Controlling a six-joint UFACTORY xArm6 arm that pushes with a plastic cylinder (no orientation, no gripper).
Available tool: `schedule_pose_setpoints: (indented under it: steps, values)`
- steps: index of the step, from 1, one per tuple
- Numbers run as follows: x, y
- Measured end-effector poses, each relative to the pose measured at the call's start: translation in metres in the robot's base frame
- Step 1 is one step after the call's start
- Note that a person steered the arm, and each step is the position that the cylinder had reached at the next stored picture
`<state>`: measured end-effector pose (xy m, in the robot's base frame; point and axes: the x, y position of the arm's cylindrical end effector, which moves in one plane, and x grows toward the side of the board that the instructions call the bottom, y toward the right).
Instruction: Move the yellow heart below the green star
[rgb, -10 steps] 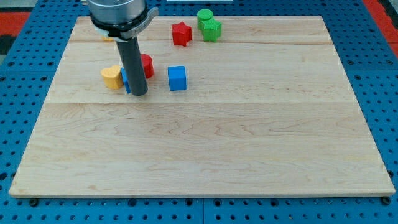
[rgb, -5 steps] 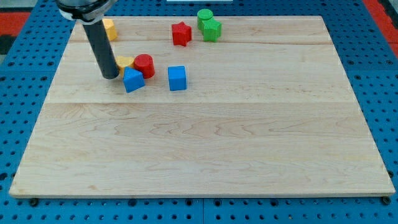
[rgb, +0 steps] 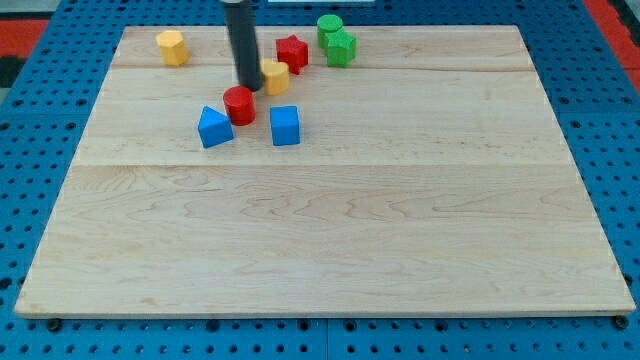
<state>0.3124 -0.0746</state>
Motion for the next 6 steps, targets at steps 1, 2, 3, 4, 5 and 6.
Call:
schedule_pose_setpoints:
  steps: [1,2,3,4,5,6]
  values:
    - [-0.001,0.032]
    - [-0.005,0.032]
    - [-0.022,0.021]
    - [-0.032,0.026]
    - [-0.033,0.054]
    - [-0.034,0.085]
